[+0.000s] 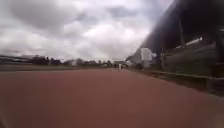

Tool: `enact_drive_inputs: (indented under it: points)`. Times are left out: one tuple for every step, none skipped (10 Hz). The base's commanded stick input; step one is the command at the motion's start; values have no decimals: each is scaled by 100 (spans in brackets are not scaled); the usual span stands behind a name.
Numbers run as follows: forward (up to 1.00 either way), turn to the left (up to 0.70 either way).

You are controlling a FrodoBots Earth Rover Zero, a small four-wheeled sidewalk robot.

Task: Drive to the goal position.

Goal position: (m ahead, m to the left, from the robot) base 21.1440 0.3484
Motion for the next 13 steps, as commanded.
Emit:
enact_drive_inputs:
  points:
    - [100,-6]
    - [100,1]
    - [100,1]
    - [100,1]
    - [100,1]
    - [100,1]
    - [100,1]
    - [100,1]
    - [100,1]
    - [100,1]
    - [100,1]
    - [100,1]
    - [100,1]
